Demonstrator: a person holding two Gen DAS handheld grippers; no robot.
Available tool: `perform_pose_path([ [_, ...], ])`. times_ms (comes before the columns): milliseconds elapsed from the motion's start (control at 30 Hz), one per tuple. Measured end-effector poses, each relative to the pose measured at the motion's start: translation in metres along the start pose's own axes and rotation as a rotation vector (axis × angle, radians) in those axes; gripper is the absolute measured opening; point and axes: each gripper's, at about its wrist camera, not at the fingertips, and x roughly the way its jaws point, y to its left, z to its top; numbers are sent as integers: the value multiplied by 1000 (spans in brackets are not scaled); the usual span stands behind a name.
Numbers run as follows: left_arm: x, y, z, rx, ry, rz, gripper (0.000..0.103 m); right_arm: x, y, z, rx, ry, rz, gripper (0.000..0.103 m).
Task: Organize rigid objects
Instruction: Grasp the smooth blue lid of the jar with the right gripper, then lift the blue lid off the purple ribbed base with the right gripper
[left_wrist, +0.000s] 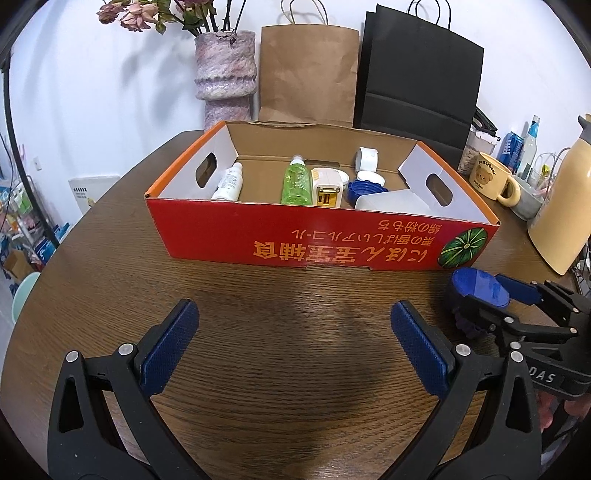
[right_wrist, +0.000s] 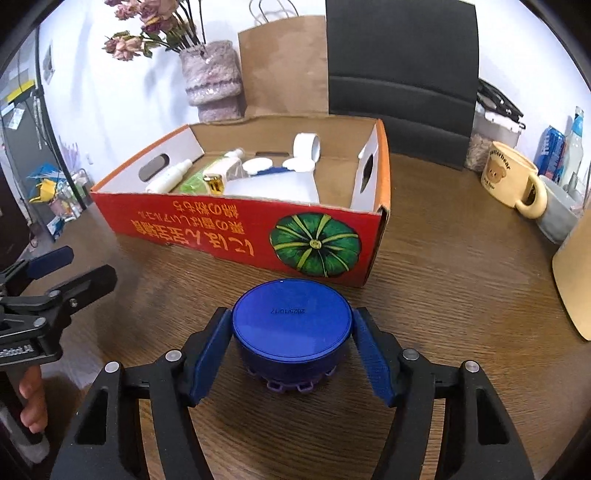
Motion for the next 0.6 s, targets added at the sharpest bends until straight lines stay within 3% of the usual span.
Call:
perform_pose_path([
  [600,6,-23,-9,8,35,-36,103,-39,-13,2,16,-120,15,71],
])
